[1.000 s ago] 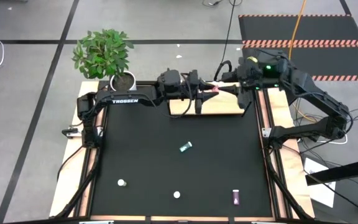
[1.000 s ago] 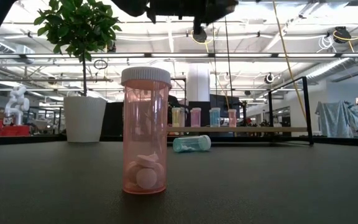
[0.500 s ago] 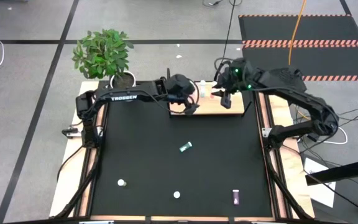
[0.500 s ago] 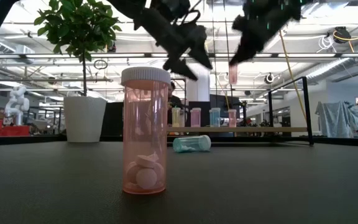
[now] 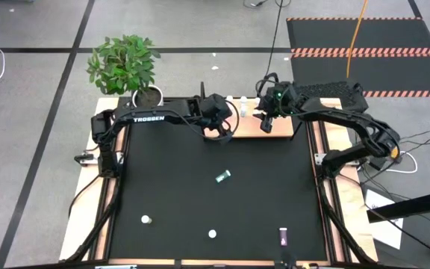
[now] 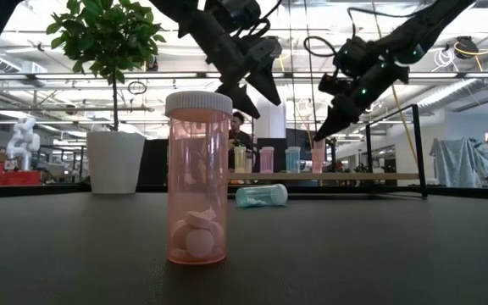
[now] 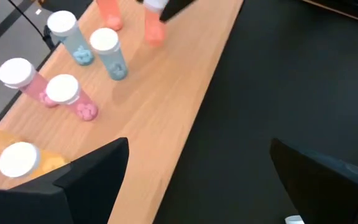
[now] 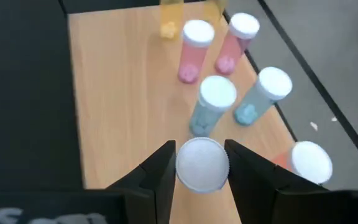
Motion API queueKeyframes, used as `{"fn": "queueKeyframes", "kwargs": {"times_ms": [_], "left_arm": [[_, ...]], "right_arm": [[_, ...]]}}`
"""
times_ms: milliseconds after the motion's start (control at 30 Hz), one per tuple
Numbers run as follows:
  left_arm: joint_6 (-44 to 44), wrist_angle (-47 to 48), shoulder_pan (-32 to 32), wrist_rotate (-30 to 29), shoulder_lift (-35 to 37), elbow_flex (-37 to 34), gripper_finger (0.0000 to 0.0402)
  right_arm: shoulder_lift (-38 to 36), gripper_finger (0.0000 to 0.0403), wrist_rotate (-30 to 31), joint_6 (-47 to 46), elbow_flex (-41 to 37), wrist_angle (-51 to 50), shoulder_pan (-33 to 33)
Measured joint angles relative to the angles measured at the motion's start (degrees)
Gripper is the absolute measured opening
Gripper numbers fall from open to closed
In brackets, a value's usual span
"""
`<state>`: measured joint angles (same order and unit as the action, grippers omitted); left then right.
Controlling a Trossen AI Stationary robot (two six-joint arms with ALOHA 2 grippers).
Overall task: Pick and place medicine bottles onto shelf by color
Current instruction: Put the top orange pill bottle on the shelf aligned with the other orange pill bottle
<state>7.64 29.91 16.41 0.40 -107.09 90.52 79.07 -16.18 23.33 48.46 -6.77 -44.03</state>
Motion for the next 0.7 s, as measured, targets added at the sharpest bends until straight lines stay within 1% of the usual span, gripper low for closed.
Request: {"fn": "queueKeyframes", "kwargs": {"times_ms": [133,267,433,633,700], "left_arm": [[0.01,0.07,-0.05,0.00,0.00,0.00,0.0392],[0.02,0.93,-0.05,0.00,0.00,0.00,0.0392],[0.04,2.01,-0.09,0.02,0.00,-0.02,0.0392],[-0.15,1.88,-0.09,0.02,0.00,-0.04,0.0392],[-0.17,1.78,-0.09,0.02,0.00,-0.04,0.0392]], "right_arm": [[2.62,0.0125,-0.03,0.03,-0.17,3.25,-1.15],[4.24,0.0125,1.10,-0.01,-0.21,3.59,-2.59],[4.54,0.0125,1.08,-0.13,-0.21,3.64,-4.16],[4.54,0.0125,0.86,-0.34,-0.21,3.79,-4.40],[4.54,0.0126,-0.07,-0.25,-0.21,3.79,-4.40]]}}
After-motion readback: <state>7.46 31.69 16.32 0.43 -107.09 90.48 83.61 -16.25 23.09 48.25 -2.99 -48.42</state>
